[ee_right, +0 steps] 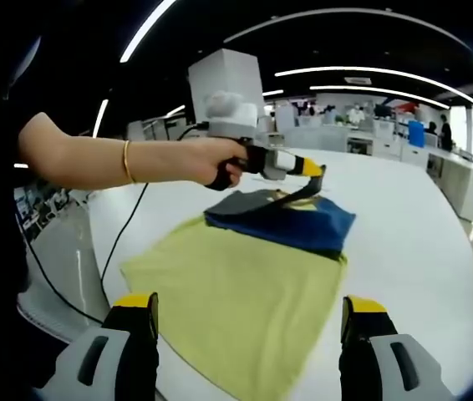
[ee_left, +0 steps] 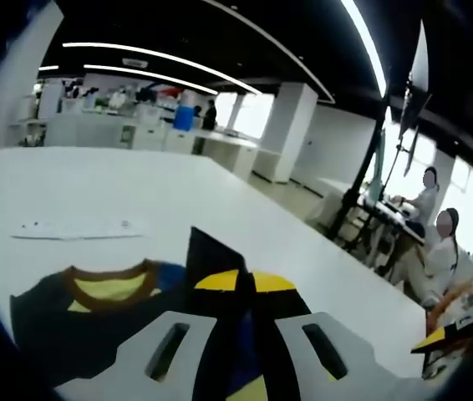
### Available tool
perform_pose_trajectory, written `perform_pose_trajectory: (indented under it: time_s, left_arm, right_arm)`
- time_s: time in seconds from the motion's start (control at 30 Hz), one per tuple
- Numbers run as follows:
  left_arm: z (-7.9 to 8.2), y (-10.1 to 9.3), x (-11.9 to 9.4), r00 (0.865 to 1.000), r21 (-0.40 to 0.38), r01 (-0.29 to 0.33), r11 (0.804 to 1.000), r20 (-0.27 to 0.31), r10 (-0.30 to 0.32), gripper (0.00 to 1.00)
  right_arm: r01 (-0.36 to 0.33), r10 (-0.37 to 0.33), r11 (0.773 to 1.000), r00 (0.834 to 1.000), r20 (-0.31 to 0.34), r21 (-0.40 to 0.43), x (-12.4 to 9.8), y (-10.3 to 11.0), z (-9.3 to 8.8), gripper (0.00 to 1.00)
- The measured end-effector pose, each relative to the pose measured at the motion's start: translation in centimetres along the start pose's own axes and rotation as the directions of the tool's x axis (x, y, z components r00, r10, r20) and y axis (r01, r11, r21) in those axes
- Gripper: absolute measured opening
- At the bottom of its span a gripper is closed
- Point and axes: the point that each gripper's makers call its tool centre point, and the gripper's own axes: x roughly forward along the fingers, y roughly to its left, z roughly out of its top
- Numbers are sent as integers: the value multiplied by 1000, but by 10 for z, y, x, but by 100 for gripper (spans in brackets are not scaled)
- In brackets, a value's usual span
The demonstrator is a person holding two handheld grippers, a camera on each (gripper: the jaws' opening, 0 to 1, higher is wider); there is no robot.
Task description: Fold the garment on the visible template until the final outline fits inside the template.
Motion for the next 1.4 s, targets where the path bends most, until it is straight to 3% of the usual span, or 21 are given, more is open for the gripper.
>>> perform_pose_trajectory:
  time_s: [0.27,0.33,0.4,0.43,0.53,0.63,0.83,0.97,1.17,1.3,1.4]
  left_arm:
    - [-28,-13,17,996,30,38,999,-85,-35,1]
    - [-41,-23,20,986,-39,79,996,-144,-84,1]
    - [-45,-24,25,986,-20,80,997,-147,-82,2]
    - [-53,-27,27,979,-26,93,995,-181,-97,2]
    - [-62,-31,29,971,-15,112,994,-212,-113,2]
    - [-63,-39,26,967,-4,153,988,-206,-150,6]
    - [-56,-44,16,965,53,195,979,-189,-182,33]
    - [-47,-44,6,969,88,202,975,-159,-187,59]
    - [-38,-38,-15,972,138,214,967,-133,-196,86]
    - [-35,-37,-31,971,141,222,965,-119,-206,98]
    - [-36,-34,-46,968,175,236,956,-130,-215,99]
  right_arm:
    - [0,0,1000,1000,-6,15,2,-4,-5,90]
    - [0,0,1000,1000,-4,14,3,-4,-5,90]
    - [-2,2,1000,1000,-9,17,4,-4,-6,89]
    - [-2,2,1000,1000,-9,13,5,-3,-6,89]
    - [-6,6,1000,1000,-5,14,5,-2,-4,89]
    - [-4,4,1000,1000,-5,9,5,-4,-2,90]
    - [-1,2,1000,1000,-8,7,4,-5,-1,90]
    - [-46,46,999,998,-30,0,7,4,-2,92]
    - [-103,100,994,993,-59,-38,12,14,0,96]
    - [-134,128,989,987,-98,-56,13,18,-3,98]
    - [-154,147,986,983,-107,-65,12,21,-2,98]
